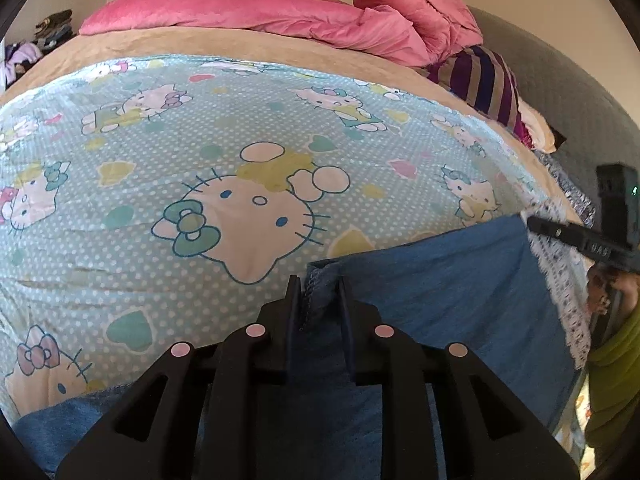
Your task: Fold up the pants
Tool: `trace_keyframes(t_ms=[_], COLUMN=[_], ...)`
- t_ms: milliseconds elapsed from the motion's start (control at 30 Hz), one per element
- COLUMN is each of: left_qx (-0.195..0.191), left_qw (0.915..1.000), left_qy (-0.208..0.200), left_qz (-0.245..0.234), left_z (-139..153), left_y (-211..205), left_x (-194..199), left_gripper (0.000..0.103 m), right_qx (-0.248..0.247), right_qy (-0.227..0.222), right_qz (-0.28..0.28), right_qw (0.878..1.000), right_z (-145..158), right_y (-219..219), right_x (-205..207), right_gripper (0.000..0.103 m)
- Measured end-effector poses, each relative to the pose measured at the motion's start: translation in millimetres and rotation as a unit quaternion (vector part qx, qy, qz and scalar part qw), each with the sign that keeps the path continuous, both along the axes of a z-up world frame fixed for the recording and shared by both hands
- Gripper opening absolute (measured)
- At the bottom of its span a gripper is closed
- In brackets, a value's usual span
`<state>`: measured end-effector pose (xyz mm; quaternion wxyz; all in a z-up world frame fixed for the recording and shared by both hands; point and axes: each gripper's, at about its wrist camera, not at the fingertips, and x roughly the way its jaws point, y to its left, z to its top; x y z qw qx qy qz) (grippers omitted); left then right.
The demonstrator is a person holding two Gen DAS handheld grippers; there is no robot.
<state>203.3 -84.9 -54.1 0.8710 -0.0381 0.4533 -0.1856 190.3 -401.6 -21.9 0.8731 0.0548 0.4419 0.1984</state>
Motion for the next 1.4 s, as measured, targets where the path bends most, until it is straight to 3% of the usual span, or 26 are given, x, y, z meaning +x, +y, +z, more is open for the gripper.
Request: trace_keyframes(t_ms=[67, 133, 167, 233, 333, 433, 567, 700, 767, 933, 967, 1033, 1067, 1167, 1400], left_qx=[0.010, 0.006, 0.001, 0.001, 0.000, 0.043, 0.044, 0.058, 0.065, 0.120, 0.141, 0.191, 0.215, 0.183, 0.154], left_qw=[0.9999, 0.9999, 0.9999, 0.9998, 0.9995, 0.9964, 0.9941, 0.9922, 0.9912, 0.9884, 0.9860, 0.9773, 0.9716, 0.9783, 0.9839], left_qy=[-0.002, -0.001, 0.000, -0.003, -0.015, -0.042, -0.060, -0.055, -0.045, -0.037, -0.033, -0.023, -0.012, 0.004, 0.003], left_qz=[0.003, 0.008, 0.012, 0.019, 0.029, 0.061, 0.079, 0.095, 0.106, 0.085, 0.083, 0.088, 0.097, 0.098, 0.091], left_z=[-1.3, -1.9, -1.1, 1.7, 16.5, 38.5, 58.8, 55.8, 51.2, 39.1, 34.8, 22.5, 14.4, 9.0, 10.5], left_y=[-1.5, 1.7, 4.4, 9.5, 23.7, 44.6, 69.4, 84.0, 87.0, 65.1, 60.6, 57.8, 61.2, 77.2, 93.4], left_x=[-0.1, 0.6, 0.5, -2.0, -13.0, -34.7, -81.7, -129.5, -148.0, -164.4, -163.1, -161.1, -159.3, -160.7, -172.2], left_gripper=[0.024, 0.029, 0.030, 0.039, 0.049, 0.056, 0.063, 0.066, 0.077, 0.079, 0.079, 0.094, 0.094, 0.096, 0.095], right_qx=[-0.051, -0.072, -0.059, -0.054, -0.039, -0.044, -0.059, -0.082, -0.087, -0.113, -0.123, -0.144, -0.157, -0.153, -0.161], right_qy=[0.001, 0.018, 0.022, 0.021, -0.005, -0.042, -0.060, -0.066, -0.061, -0.043, -0.045, -0.041, -0.034, -0.008, 0.008], right_qz=[-0.001, -0.009, -0.018, -0.044, -0.075, -0.088, -0.063, -0.017, 0.016, 0.077, 0.084, 0.094, 0.092, 0.075, 0.037], right_qw=[0.999, 0.997, 0.998, 0.997, 0.996, 0.994, 0.994, 0.994, 0.994, 0.990, 0.988, 0.984, 0.983, 0.985, 0.986], right_z=[-10.6, -24.2, -26.2, -20.4, 2.1, 23.1, 30.4, 23.6, 17.2, -1.3, -3.6, -8.6, -13.0, -18.9, -19.6], right_y=[8.5, 6.8, 2.0, -9.4, -24.3, -32.9, -14.6, 24.4, 49.1, 103.4, 110.0, 119.6, 120.1, 104.1, 66.7], right_x=[9.1, 16.2, 17.9, 14.6, -4.7, -35.0, -77.9, -108.5, -119.1, -130.8, -132.4, -135.0, -134.3, -133.4, -143.4], right_gripper=[0.019, 0.026, 0.027, 0.044, 0.053, 0.062, 0.063, 0.064, 0.064, 0.070, 0.071, 0.075, 0.077, 0.081, 0.082])
